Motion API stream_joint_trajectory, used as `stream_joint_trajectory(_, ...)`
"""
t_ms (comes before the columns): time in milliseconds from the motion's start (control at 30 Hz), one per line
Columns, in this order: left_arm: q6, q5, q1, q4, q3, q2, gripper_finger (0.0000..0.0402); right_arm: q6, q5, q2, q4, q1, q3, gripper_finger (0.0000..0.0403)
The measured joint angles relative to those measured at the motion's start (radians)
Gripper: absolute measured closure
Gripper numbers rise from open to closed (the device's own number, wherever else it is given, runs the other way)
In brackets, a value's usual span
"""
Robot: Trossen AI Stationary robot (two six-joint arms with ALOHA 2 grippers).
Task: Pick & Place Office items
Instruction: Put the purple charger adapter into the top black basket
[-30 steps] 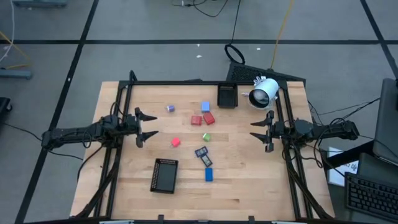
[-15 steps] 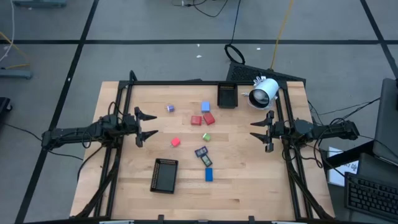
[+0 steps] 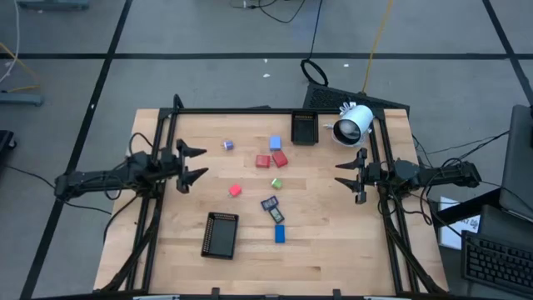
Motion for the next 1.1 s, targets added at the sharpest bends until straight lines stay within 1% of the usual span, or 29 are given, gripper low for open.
stream_joint_trajectory(67, -0.056, -0.037, -0.001, 0.002, 0.0, 0.031, 0.0078, 0.0, 0.0, 0.0, 0.0, 0.0, 0.0, 0.0215)
stream_joint_trajectory(200, -0.14, -0.25, 0.002, 0.028, 0.0, 0.1, 0.0078, 0.0, 0.0, 0.0, 0.0, 0.0, 0.0, 0.0216)
stream_joint_trajectory(367, -0.171, -0.433, 0.004, 0.048, 0.004, 0.224, 0.0078, 0.0, 0.0, 0.0, 0.0, 0.0, 0.0, 0.0215)
stream_joint_trajectory(433, -0.172, -0.485, 0.017, 0.031, 0.015, 0.288, 0.0078, 0.0, 0.0, 0.0, 0.0, 0.0, 0.0, 0.0216)
stream_joint_trajectory(500, -0.192, -0.501, 0.044, 0.006, 0.042, 0.357, 0.0078, 0.0, 0.0, 0.0, 0.0, 0.0, 0.0, 0.0215)
stream_joint_trajectory(600, -0.252, -0.502, 0.105, -0.087, 0.108, 0.463, 0.0078, 0.0, 0.0, 0.0, 0.0, 0.0, 0.0, 0.0216)
stream_joint_trajectory(667, -0.288, -0.476, 0.16, -0.173, 0.171, 0.544, 0.0078, 0.0, 0.0, 0.0, 0.0, 0.0, 0.0, 0.0216)
stream_joint_trajectory(767, -0.307, -0.372, 0.251, -0.276, 0.265, 0.671, 0.0078, 0.0, 0.0, 0.0, 0.0, 0.0, 0.0, 0.0215)
stream_joint_trajectory(833, -0.299, -0.285, 0.306, -0.3, 0.327, 0.76, 0.0078, 0.0, 0.0, 0.0, 0.0, 0.0, 0.0, 0.0216)
stream_joint_trajectory(933, -0.206, -0.173, 0.367, -0.333, 0.412, 0.896, 0.0078, 0.0, 0.0, 0.0, 0.0, 0.0, 0.0, 0.0215)
stream_joint_trajectory(1033, -0.018, -0.089, 0.404, -0.335, 0.477, 1.023, 0.0078, 0.0, 0.0, 0.0, 0.0, 0.0, 0.0, 0.0216)
stream_joint_trajectory(1100, 0.101, -0.068, 0.422, -0.327, 0.508, 1.095, 0.0078, 0.0, 0.0, 0.0, 0.0, 0.0, 0.0, 0.0215)
